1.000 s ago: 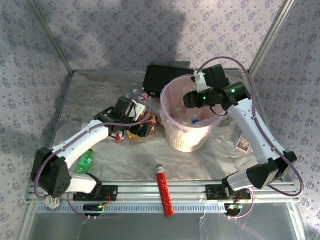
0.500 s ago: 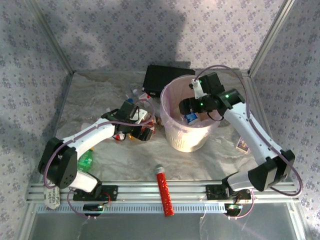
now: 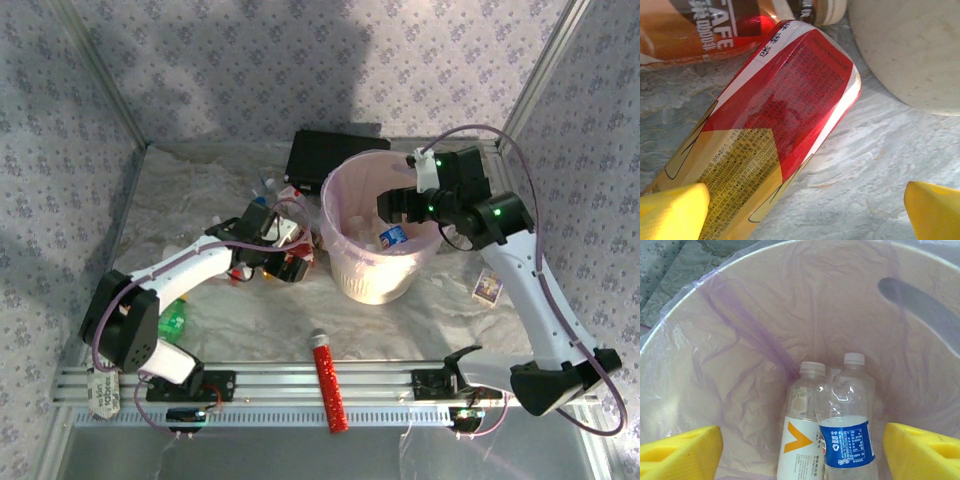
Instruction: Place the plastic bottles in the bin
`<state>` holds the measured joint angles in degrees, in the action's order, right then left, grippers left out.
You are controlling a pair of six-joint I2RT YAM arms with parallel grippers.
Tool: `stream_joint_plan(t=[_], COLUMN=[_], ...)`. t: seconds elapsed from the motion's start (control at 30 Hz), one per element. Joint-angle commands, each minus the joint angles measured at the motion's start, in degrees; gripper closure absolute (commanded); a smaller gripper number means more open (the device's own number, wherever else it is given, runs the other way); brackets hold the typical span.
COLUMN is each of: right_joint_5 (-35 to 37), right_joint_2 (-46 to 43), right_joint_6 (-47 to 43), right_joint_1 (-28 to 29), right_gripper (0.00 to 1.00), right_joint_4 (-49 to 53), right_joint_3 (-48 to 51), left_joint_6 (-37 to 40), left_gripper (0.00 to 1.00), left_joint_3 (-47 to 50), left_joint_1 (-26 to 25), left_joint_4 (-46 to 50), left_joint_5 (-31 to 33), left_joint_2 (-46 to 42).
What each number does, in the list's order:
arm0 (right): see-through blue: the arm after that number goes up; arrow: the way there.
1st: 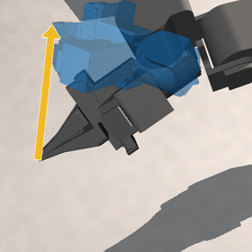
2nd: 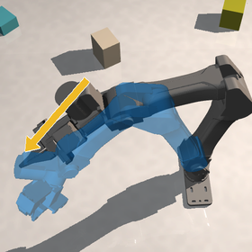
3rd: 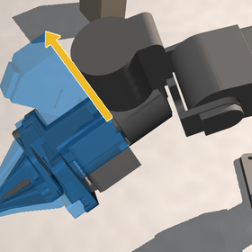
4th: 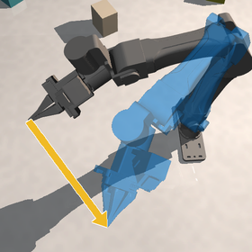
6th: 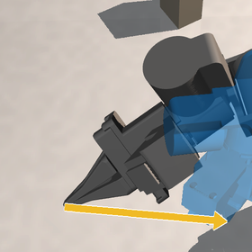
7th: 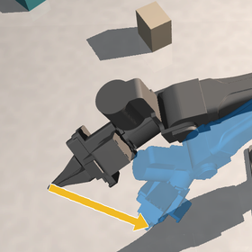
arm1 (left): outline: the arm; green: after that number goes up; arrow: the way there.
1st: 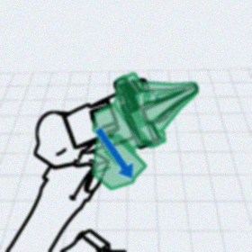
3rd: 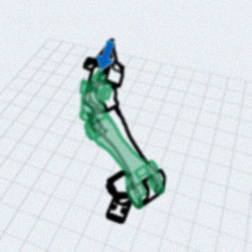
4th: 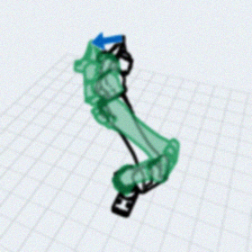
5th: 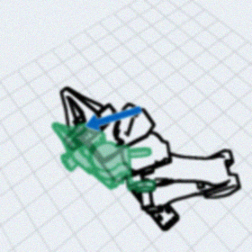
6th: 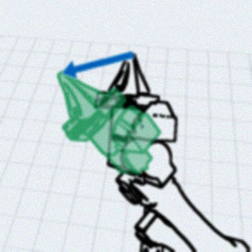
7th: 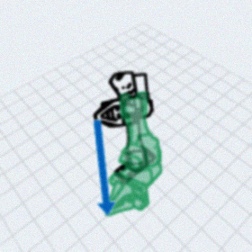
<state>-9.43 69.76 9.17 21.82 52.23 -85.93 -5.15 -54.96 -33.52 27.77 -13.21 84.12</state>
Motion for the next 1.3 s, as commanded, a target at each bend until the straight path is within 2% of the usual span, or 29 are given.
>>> stream_joint_plan(t=[0.0,0.07,0.2,0.37,0.53,0.87,1.1,1.27], right_joint_5=[-1.38,-1.46,-1.98,-1.83,-1.50,-0.32,-0.51,-0.20], right_joint_2=[-0.58,-0.52,-0.33,-0.67,-1.27,-2.25,-2.30,-2.61], right_joint_6=[0.02,0.05,0.26,0.24,-0.29,-0.47,-0.44,-0.51], right_joint_1=[-0.48,-0.61,-0.67,-0.66,-0.56,-0.66,-0.65,-0.66], right_gripper=[0.15,0.15,0.15,0.16,0.16,0.16,0.16,0.16], right_joint_4=[0.11,-0.23,-0.72,-0.07,1.45,1.81,1.29,1.63], right_joint_3=[-0.99,-0.78,-0.39,-0.85,-1.96,-1.21,-1.06,-1.50], left_joint_6=[-2.92,-2.99,0.25,5.34,4.42,2.41,1.14,-0.50], left_gripper=[0.00,0.00,0.00,0.00,0.00,0.00,0.10,0.11], left_joint_3=[0.62,-0.11,-1.32,-0.98,-0.62,2.84,1.15,-0.62], left_joint_1=[-1.44,-1.62,-1.30,1.34,2.78,1.72,1.28,0.12], left_joint_4=[4.27,4.46,5.05,3.62,-0.19,0.98,4.30,6.47], left_joint_5=[-6.48,-4.96,2.24,4.66,7.49,5.30,4.56,4.50], left_joint_2=[-3.54,-6.79,-8.44,-2.81,-0.22,1.68,3.25,6.27])
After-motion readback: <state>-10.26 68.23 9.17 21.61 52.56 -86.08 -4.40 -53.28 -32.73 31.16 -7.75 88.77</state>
